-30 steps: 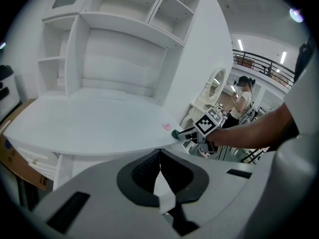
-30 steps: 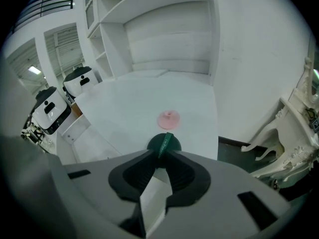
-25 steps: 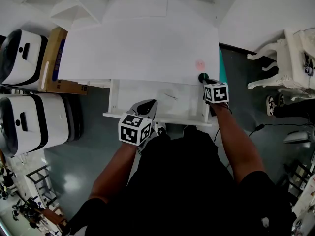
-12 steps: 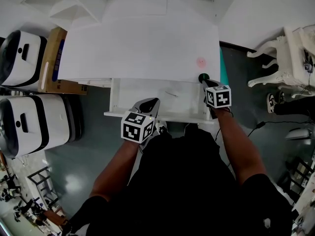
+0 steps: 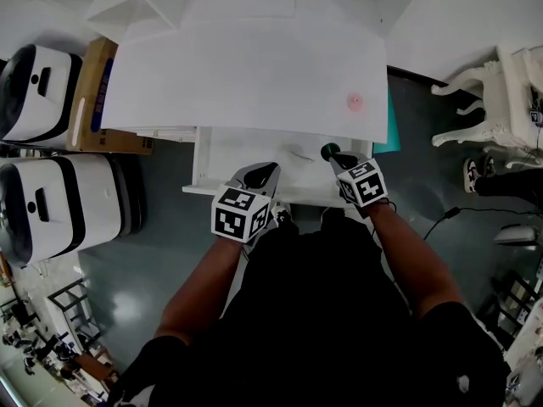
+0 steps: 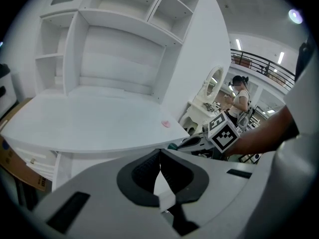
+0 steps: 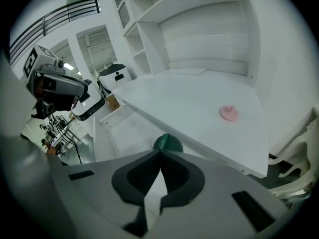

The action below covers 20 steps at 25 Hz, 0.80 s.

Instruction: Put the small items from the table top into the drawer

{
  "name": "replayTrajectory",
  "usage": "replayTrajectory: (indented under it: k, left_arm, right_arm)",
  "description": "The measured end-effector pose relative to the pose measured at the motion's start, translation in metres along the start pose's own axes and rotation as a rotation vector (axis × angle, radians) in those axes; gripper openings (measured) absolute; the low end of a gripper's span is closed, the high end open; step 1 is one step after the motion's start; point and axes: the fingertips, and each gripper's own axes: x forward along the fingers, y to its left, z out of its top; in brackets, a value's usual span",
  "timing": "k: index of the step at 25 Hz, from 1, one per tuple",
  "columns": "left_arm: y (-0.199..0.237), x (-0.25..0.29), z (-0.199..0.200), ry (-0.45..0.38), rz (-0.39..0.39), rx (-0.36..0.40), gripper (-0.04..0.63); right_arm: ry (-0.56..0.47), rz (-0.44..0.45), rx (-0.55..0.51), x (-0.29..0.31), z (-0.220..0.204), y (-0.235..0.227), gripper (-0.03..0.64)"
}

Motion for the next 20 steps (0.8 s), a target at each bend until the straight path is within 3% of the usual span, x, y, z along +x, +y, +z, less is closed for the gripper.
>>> replayTrajectory:
  k: [8,20]
  left_arm:
    - [0.008,-0.007,-0.013,0.013,0.031,-0.033,0.011]
    - [0.024,-0.032,-0.031,0.008,0.117,-0.110,0.011]
  right_arm:
    - [0.086,0.002,-0.058,0.050,-0.014,-0.005,0.029]
    - [0.253,-0.017,-0.041,0.105,-0.050,-0.027,0.029]
